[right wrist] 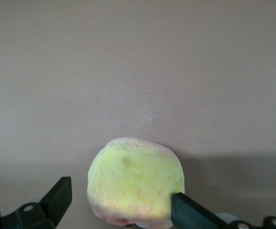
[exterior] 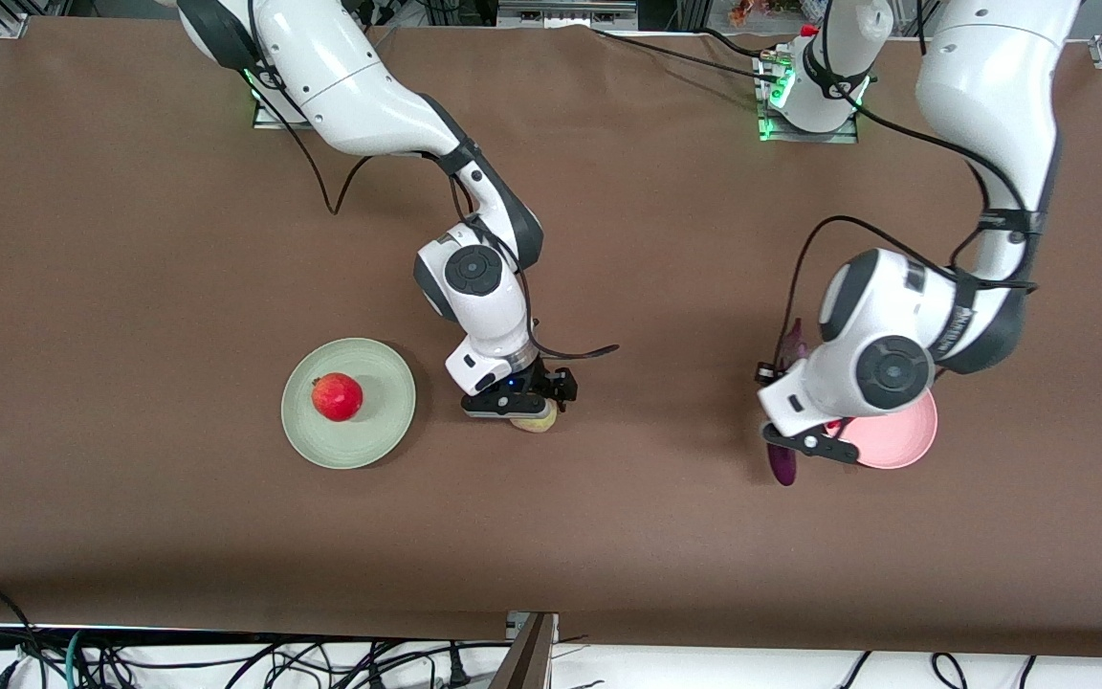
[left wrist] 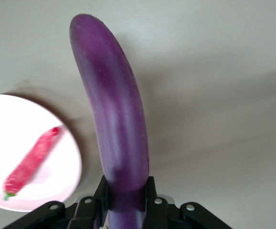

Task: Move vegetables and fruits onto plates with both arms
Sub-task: 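Carry the eggplant to the pink plate while the right gripper grasps the peach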

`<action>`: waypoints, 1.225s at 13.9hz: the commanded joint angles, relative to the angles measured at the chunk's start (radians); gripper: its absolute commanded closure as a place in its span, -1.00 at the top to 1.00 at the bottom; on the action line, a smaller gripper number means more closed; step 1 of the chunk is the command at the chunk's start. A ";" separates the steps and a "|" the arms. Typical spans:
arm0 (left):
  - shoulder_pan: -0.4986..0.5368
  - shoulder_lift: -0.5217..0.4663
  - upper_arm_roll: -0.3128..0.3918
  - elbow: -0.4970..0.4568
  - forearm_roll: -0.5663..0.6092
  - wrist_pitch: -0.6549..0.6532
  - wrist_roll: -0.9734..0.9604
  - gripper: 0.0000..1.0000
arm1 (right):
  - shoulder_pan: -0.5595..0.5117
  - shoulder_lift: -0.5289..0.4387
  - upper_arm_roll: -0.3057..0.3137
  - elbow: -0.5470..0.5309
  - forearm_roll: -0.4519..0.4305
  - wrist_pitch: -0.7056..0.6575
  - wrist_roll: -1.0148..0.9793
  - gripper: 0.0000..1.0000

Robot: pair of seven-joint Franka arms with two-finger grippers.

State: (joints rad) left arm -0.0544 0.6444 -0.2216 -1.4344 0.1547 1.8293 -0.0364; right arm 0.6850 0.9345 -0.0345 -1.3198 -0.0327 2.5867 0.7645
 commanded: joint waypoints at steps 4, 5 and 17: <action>0.011 -0.035 -0.009 -0.037 0.170 -0.033 0.090 -0.86 | 0.005 0.013 -0.008 0.016 -0.076 0.004 -0.004 0.99; 0.039 -0.038 -0.009 -0.058 0.192 -0.034 0.116 -0.86 | 0.005 0.012 -0.008 0.016 -0.078 0.004 -0.004 0.99; 0.269 -0.203 -0.012 -0.448 0.195 0.358 0.349 -0.83 | 0.022 0.009 -0.041 0.005 -0.116 0.000 0.002 0.99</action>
State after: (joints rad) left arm 0.1833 0.5053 -0.2225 -1.7973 0.3354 2.1262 0.2697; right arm 0.6977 0.9385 -0.0681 -1.3200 -0.1294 2.5864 0.7632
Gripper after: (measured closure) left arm 0.670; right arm 0.004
